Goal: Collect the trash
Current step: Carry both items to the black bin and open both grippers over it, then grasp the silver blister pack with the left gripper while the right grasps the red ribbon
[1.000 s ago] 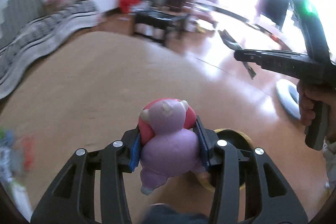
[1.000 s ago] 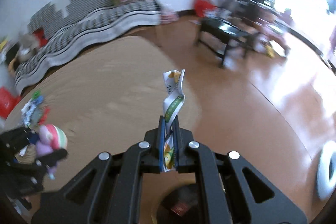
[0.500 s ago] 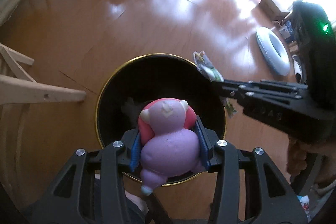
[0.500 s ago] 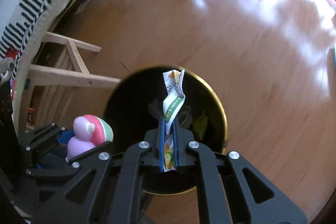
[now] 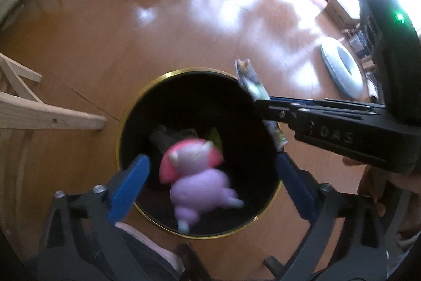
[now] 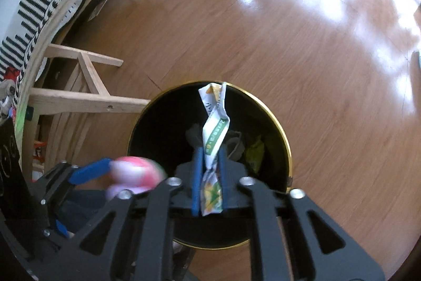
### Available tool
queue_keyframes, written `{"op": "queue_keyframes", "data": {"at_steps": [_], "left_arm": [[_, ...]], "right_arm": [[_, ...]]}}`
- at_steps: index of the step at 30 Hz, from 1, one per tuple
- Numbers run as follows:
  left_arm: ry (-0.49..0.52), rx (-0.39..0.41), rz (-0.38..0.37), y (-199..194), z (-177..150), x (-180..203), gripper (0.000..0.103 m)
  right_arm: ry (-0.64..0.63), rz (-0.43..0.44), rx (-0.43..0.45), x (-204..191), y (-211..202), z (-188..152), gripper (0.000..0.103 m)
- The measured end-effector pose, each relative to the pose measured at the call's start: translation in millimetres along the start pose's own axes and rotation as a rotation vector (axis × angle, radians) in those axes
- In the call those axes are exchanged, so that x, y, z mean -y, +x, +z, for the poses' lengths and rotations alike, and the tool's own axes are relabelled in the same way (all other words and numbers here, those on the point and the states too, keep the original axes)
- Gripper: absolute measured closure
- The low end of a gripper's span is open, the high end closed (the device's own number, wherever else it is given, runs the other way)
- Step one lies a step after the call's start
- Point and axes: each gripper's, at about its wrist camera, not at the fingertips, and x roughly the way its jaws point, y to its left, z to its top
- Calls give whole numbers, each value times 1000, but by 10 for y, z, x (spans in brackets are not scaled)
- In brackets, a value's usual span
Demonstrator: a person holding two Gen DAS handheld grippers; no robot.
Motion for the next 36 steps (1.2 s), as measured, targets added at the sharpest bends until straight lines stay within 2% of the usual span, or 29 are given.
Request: {"op": "queue_keyframes", "data": {"at_steps": [1,5,7,11,14,17,19,23,26,29,33,36], "left_arm": [[1,-1,-2,-16,9,-1,6],[-39,0,-25,-129,27,-82,6],[-59,25,-24,-251,30,-125,6],[-58,131,-27,-742,54,-174,6],[-55,243,-17,-1285,34,-300,6],[-109,357,50,-1919,-51,-650,6],[-152,412,89,-2233,-143,-890,6],[-294,512,224,-2894,-481,-1590,6],[-378,538,328,-3196,-753,-1997,6],[-466,544,441,-3473,-1108,-2445,6],[-582,541,498,-3687,-1492,-2903,6],[-632,547,525,-3852,-1683,-3178,6]], "right_arm": [[5,6,6,-21,-13,16,8],[36,22,64,-19,-216,65,7],[59,9,136,22,-336,74,7],[147,-18,330,246,-481,-22,7],[305,98,378,531,-249,-187,7],[456,149,426,766,120,-420,7],[489,128,436,846,302,-535,7],[532,109,407,850,732,-682,7],[563,62,407,792,892,-670,6],[602,108,426,745,968,-577,6],[551,83,412,498,1035,-314,6],[482,-15,411,302,949,-165,6]]}}
